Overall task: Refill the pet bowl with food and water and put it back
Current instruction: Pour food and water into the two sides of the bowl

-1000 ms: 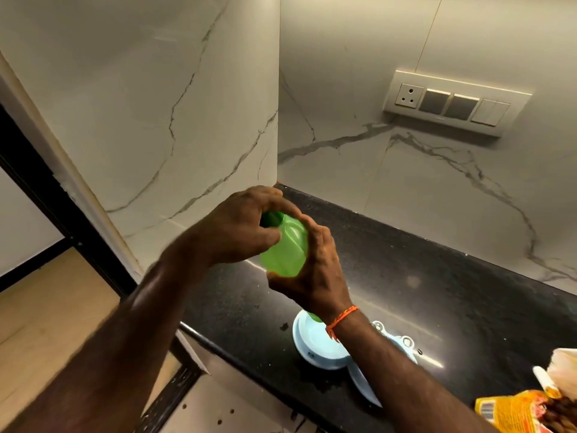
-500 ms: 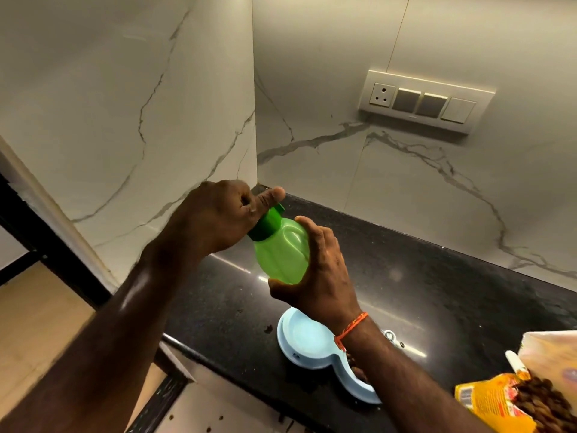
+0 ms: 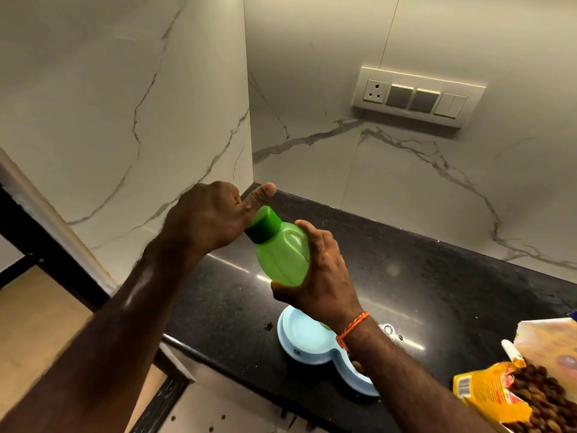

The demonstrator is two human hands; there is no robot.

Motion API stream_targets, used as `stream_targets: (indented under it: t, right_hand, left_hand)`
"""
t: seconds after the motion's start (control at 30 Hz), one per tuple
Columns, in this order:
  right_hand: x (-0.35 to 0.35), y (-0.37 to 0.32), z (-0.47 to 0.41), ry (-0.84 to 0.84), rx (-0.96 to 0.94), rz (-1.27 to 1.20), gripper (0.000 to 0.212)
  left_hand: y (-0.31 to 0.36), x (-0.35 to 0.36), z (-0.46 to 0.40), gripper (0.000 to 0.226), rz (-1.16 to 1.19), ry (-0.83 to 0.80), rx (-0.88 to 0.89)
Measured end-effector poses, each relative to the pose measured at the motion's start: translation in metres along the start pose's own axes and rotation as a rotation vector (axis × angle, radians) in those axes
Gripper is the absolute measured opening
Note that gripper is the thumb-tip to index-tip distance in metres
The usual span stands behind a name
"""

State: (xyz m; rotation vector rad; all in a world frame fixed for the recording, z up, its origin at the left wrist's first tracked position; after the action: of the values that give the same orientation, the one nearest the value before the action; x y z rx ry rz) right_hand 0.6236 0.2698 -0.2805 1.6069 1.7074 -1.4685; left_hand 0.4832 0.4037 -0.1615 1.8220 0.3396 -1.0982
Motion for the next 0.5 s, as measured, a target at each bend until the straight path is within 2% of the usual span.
stream_targets:
  t: [0.03, 0.07, 0.17, 0.2, 0.23, 0.3, 0.37, 0.43, 0.5]
  right_hand:
    - [0.0, 0.001, 0.001, -0.003, 0.003, 0.004, 0.113]
    - [0.0, 0.003, 0.002, -0.004, 0.007, 0.007, 0.113]
    - [-0.001, 0.007, 0.004, -0.007, 0.016, 0.001, 0.111]
    - [-0.001, 0.007, 0.004, -0.011, 0.016, 0.002, 0.111]
    - [-0.001, 0.007, 0.004, -0.017, 0.015, 0.005, 0.11]
    - [0.0, 0.007, 0.006, -0.028, 0.012, 0.015, 0.109]
    - [0.001, 0.006, 0.008, -0.036, 0.008, 0.021, 0.109]
    - [0.001, 0.006, 0.009, -0.041, -0.001, 0.021, 0.11]
    - [0.001, 0.005, 0.008, -0.038, -0.011, 0.016, 0.11]
  left_hand:
    - [-0.001, -0.002, -0.001, 0.079, 0.017, 0.015, 0.051]
    - [0.0, -0.001, -0.001, 0.076, 0.103, -0.05, 0.118]
    - [0.007, 0.01, 0.009, 0.066, 0.322, -0.504, 0.297]
    - [0.008, 0.015, 0.012, 0.065, 0.342, -0.612, 0.311]
    - [0.006, 0.02, 0.013, 0.064, 0.348, -0.654, 0.311]
    - [0.002, 0.023, 0.009, 0.059, 0.4, -0.615, 0.273]
    - [-0.002, 0.022, 0.007, 0.047, 0.506, -0.577, 0.179]
    - [-0.004, 0.022, 0.006, 0.037, 0.498, -0.503, 0.062]
    - [-0.004, 0.019, 0.005, 0.055, 0.316, -0.321, -0.022]
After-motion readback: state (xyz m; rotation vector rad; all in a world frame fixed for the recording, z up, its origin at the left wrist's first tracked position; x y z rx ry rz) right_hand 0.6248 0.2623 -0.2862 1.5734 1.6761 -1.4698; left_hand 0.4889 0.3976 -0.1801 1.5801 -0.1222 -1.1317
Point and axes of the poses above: each hand's wrist, its own z-axis away from the middle knuckle, its own x-axis out of the palm, y = z × x, the point moved 4 cm from there along -z, towards the middle knuckle, and after that the axes turned 15 degrees about z, right-handed, at the moved point
